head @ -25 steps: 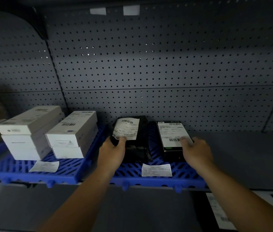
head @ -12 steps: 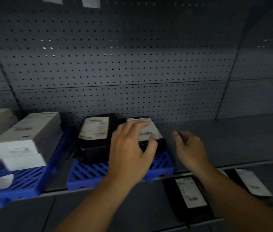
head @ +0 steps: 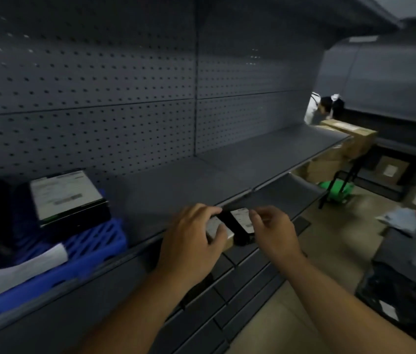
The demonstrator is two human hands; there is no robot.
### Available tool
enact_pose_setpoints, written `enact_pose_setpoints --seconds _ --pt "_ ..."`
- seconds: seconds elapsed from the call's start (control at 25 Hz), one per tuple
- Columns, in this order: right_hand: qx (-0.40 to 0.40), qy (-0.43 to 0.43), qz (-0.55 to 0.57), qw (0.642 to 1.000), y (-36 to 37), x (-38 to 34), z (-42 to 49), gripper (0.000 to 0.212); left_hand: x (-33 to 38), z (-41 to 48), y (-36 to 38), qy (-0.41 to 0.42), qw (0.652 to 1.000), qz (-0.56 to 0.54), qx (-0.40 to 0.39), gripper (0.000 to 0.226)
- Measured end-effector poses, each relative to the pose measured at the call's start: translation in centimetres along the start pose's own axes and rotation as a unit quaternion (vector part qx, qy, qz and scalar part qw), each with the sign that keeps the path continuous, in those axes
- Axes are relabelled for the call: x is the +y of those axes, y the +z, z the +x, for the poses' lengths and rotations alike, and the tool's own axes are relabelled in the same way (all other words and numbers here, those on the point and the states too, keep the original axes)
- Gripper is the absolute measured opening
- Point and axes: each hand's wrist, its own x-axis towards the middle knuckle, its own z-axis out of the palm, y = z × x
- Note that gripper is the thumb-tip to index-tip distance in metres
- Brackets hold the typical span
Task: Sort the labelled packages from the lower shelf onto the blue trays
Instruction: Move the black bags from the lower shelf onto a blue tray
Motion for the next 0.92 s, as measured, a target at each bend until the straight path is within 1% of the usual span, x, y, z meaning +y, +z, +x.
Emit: enact_pose_setpoints --seconds 0.16,0.28,0.36,0.4,0.44,0.56,0.72,0.84,0.92 --pt "0.012 0.026 -0.004 1.000 -3.4 5.6 2.3 0.018 1.0 1.3 6.5 -0.029 0.997 0.018 -0.067 0.034" --pt "0.009 0.034 -0.002 0.999 -5.6 11.0 4.9 0.011 1.8 2.5 11.9 -0.079 0.990 0.056 -0.098 0.037" --pt "-0.020 0.071 -0.032 0.997 -6.6 14.5 7.1 0.022 2.4 3.7 15.2 -0.124 0.981 0.064 -0.137 0.040" --pt "-0.040 0.094 -0.041 0.994 -7.0 16.1 8.2 0.024 2.6 4.3 16.5 -0.147 0.976 0.062 -0.151 0.041" --pt "-0.063 0.106 -0.046 0.991 -7.4 17.4 9.0 0.020 2.6 4.6 17.5 -0.170 0.971 0.062 -0.157 0.042" --pt "-0.104 0.093 -0.043 0.989 -8.0 19.6 11.6 0.011 1.9 4.6 19.0 -0.235 0.957 0.081 -0.149 0.043" --pt "-0.126 0.041 -0.026 0.991 -6.6 20.6 14.4 0.018 -1.2 3.5 19.5 -0.306 0.941 0.106 -0.099 0.048" --pt "-0.160 0.040 -0.029 0.986 -4.5 20.7 15.8 0.024 -4.6 3.3 19.8 -0.345 0.929 0.106 -0.081 0.050" --pt "-0.169 0.050 -0.034 0.984 -2.8 21.1 16.5 0.020 -7.0 3.4 20.0 -0.367 0.922 0.103 -0.071 0.052"
